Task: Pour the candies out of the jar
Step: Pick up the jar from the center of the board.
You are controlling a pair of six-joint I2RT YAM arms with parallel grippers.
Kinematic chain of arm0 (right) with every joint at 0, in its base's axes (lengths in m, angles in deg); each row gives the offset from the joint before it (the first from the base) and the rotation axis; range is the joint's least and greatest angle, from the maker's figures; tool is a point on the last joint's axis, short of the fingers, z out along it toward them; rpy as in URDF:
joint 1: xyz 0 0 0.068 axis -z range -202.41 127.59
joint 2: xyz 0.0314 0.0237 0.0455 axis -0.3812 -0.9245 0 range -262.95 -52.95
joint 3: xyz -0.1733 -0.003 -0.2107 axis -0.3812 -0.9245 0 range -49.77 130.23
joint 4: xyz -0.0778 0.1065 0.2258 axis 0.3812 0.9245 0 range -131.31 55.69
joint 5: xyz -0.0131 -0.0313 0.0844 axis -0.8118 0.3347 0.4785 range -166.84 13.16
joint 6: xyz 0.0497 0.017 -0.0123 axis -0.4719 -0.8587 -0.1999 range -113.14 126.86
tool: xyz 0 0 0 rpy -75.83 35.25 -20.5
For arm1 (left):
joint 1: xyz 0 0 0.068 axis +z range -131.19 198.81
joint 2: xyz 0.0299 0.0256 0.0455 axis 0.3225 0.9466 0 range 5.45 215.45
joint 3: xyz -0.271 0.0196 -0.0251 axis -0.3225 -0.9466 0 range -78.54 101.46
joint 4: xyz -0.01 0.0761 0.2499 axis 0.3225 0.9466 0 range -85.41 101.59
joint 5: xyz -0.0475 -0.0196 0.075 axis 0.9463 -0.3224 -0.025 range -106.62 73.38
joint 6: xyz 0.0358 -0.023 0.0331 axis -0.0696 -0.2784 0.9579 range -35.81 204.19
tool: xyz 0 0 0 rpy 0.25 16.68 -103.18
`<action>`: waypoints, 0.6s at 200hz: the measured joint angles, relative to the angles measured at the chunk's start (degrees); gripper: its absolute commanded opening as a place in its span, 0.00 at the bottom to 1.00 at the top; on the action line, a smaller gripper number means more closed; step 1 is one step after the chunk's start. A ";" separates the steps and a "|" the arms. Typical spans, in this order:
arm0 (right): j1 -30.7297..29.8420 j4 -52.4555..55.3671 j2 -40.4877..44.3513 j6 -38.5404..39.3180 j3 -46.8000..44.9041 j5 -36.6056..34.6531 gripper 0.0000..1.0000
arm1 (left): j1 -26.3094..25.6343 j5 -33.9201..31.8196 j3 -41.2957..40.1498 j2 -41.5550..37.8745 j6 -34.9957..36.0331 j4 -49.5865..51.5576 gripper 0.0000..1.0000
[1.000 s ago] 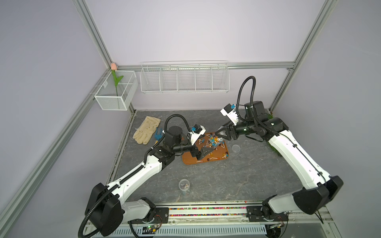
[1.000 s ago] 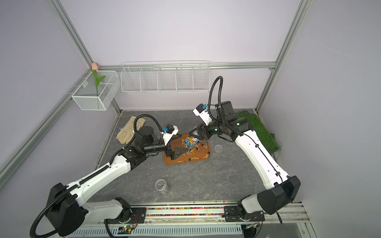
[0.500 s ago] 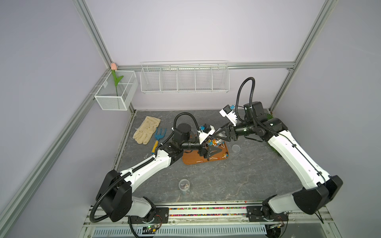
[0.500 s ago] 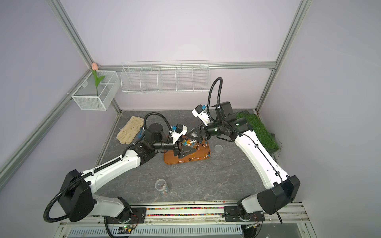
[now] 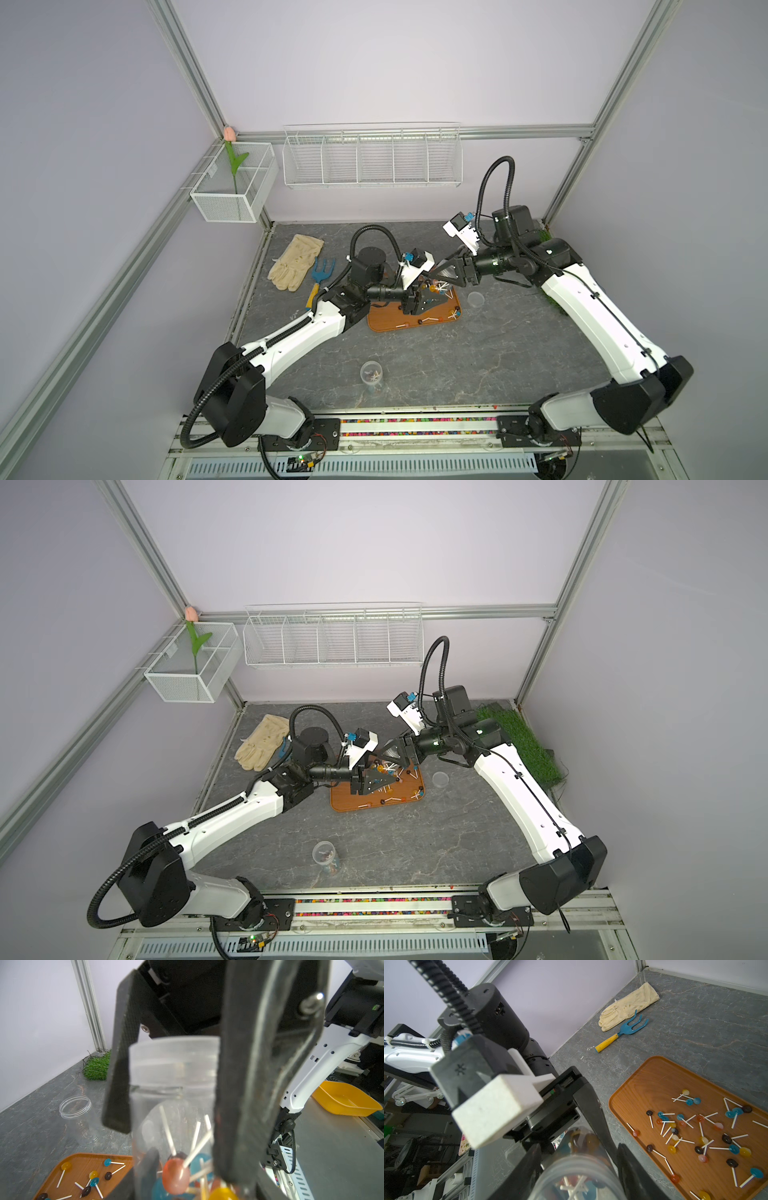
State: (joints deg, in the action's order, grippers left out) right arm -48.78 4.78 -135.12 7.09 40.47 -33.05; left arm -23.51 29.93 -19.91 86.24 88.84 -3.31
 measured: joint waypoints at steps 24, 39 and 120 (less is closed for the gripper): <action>0.09 -0.04 0.04 -0.02 1.11 0.24 0.55 | -0.46 0.00 0.00 -0.02 0.83 1.36 0.70; 0.15 -0.04 0.04 -0.04 1.49 0.55 0.55 | -0.48 -0.04 0.00 -0.02 1.07 1.86 0.65; 0.33 -1.68 1.38 -0.76 0.81 0.81 0.56 | -0.68 -1.36 -0.94 -0.22 -2.47 -2.03 0.37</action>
State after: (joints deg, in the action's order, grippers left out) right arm -48.45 3.09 -133.75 6.32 41.28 -32.24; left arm -24.19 28.57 -20.85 86.02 86.37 -5.35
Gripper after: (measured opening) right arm 0.570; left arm 0.546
